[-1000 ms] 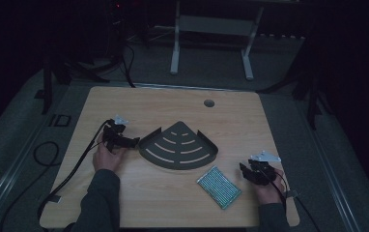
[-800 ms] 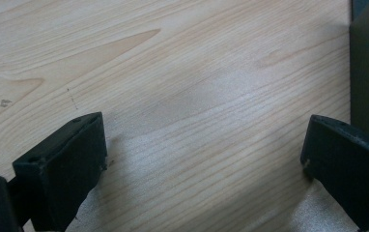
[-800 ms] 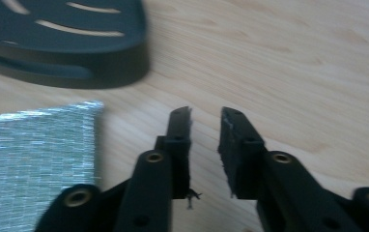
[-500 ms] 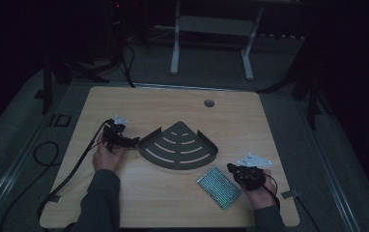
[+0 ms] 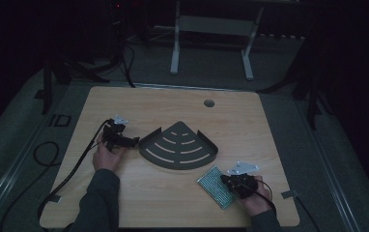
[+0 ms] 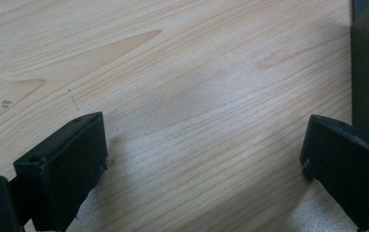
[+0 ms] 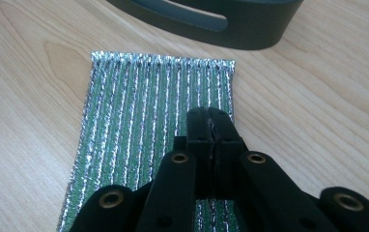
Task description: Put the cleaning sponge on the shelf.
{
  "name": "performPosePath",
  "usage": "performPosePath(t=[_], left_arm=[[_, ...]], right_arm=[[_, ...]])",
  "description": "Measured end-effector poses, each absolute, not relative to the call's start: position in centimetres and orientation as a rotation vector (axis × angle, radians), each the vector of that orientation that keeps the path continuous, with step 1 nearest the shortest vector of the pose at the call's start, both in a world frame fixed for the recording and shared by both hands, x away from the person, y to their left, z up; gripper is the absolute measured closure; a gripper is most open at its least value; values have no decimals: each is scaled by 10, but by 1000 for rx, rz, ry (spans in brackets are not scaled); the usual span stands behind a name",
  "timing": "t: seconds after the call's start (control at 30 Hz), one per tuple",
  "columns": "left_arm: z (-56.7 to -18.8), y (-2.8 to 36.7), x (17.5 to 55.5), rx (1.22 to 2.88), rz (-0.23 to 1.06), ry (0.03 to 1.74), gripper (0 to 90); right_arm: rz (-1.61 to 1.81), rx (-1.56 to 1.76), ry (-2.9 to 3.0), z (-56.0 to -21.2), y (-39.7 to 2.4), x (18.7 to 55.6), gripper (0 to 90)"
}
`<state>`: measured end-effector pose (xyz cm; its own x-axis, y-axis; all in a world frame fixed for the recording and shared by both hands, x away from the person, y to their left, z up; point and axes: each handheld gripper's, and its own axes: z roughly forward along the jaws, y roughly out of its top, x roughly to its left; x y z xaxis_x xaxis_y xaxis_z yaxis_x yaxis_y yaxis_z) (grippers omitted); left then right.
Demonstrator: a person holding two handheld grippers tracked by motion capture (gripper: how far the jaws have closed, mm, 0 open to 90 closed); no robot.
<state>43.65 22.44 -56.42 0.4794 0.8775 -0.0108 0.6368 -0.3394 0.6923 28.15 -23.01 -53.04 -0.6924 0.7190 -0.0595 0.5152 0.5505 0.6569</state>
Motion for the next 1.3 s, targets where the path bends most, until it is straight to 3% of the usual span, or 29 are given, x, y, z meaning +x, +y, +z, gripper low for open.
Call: performPosePath(t=[0.93,1.3], left_arm=[[-564,226,438,2086,491,1256,31],[-564,226,438,2086,491,1256,31]], right_arm=[[765,1046,2405,-530,-271,321,894],[721,1105,2496,-512,-277,337,808]])
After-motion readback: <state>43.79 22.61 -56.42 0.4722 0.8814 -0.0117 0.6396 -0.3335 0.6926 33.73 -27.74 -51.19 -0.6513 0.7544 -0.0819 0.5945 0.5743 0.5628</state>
